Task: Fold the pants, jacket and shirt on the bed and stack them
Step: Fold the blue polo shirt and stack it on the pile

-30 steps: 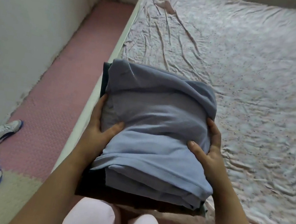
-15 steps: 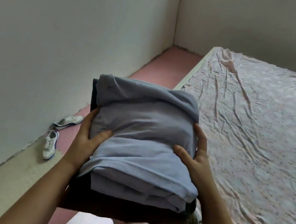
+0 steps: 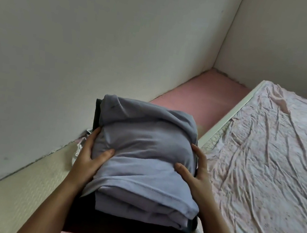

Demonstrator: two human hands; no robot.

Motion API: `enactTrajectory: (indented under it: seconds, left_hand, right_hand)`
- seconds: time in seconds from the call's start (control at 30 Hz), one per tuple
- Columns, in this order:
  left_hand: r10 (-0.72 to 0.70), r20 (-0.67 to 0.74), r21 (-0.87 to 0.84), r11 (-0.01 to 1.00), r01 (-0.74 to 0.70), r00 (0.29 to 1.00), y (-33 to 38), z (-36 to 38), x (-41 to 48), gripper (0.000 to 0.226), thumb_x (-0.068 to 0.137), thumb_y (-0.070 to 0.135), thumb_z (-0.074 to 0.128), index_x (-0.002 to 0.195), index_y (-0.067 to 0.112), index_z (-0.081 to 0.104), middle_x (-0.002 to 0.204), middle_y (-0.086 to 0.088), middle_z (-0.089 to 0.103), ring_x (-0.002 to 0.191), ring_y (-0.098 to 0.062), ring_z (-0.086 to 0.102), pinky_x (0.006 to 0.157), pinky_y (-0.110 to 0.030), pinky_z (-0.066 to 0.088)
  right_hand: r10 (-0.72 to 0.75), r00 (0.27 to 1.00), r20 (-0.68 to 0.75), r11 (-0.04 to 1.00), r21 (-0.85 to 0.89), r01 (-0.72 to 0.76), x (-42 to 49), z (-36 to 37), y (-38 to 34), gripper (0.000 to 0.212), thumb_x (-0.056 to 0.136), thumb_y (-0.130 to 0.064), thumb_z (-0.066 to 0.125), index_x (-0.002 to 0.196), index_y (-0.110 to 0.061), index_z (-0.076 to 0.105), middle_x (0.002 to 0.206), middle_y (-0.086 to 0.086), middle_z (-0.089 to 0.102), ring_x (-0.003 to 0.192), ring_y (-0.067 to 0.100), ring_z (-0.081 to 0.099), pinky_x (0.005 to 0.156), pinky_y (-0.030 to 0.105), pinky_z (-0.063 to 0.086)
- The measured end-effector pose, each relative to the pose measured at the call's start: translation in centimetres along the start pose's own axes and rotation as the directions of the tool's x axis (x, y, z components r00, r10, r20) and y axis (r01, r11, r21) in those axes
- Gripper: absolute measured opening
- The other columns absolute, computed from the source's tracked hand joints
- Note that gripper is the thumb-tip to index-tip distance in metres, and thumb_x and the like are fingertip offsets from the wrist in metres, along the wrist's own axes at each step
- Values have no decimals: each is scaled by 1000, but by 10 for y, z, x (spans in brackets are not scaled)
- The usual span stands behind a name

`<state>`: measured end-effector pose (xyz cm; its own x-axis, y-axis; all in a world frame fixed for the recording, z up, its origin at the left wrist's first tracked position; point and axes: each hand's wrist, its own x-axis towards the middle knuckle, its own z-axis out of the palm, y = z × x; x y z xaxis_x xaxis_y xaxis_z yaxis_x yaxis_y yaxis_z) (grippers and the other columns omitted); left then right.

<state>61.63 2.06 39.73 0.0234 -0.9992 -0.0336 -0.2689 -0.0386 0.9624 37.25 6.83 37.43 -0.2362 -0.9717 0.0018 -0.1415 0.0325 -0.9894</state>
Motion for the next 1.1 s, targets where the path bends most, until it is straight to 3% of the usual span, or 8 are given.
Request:
enactTrajectory:
  seconds: [0.23,0.47,0.67,0.8,0.9,1.0,1.1]
  left_hand:
    - [-5,88,19,1000,3,996,-21,-129,88,62,89,18,54,141,33,23,143,9,31,121,-5,33,99,-25,29]
    - [12,147,-68,998,-2,989,-33,-154,161,61,90,14,51,140,33,22,137,12,30,120,-5,33,98,-23,30]
    - [29,216,-61,998,-16,976,-33,-121,248,63,89,17,55,139,37,23,132,16,32,121,-3,34,99,-21,29]
    - [102,242,11,994,-108,965,-19,-68,323,66,86,23,62,140,32,25,133,16,32,120,-1,33,98,-19,29]
    - [152,279,33,985,-168,948,2,-20,384,71,72,43,59,134,40,25,131,20,32,119,1,33,93,-12,29]
    - [181,326,15,981,-196,928,24,28,437,68,68,46,55,129,44,25,132,21,31,119,1,33,93,-13,29]
    - [200,363,-16,978,-208,910,42,71,487,69,74,47,65,131,42,26,133,19,33,120,0,33,97,-17,30]
  right_hand:
    - [-14,1000,-23,1000,21,15,45,147,-20,52,82,-16,66,114,-46,37,119,-29,40,95,-29,43,75,-2,39]
    - [3,999,-52,1000,16,-3,103,192,-35,57,68,-36,66,117,-45,39,121,-27,42,100,-23,46,77,1,42]
    - [28,990,-141,1000,1,-28,171,184,-19,58,64,-44,68,114,-52,40,125,-26,43,107,-17,46,79,6,43]
    - [28,976,-215,1000,4,-27,238,155,-9,61,63,-44,67,116,-50,39,124,-28,41,103,-25,44,77,-1,40]
    - [35,957,-286,999,21,-30,293,122,-10,57,66,-36,65,116,-49,39,122,-30,40,96,-29,44,73,-5,37]
    - [12,936,-353,1000,7,-11,346,87,-19,57,70,-32,67,115,-51,37,118,-33,39,93,-31,42,72,-5,37]
    - [13,918,-397,1000,13,-9,394,57,-22,59,76,-26,68,118,-51,35,116,-37,37,93,-32,42,76,2,39]
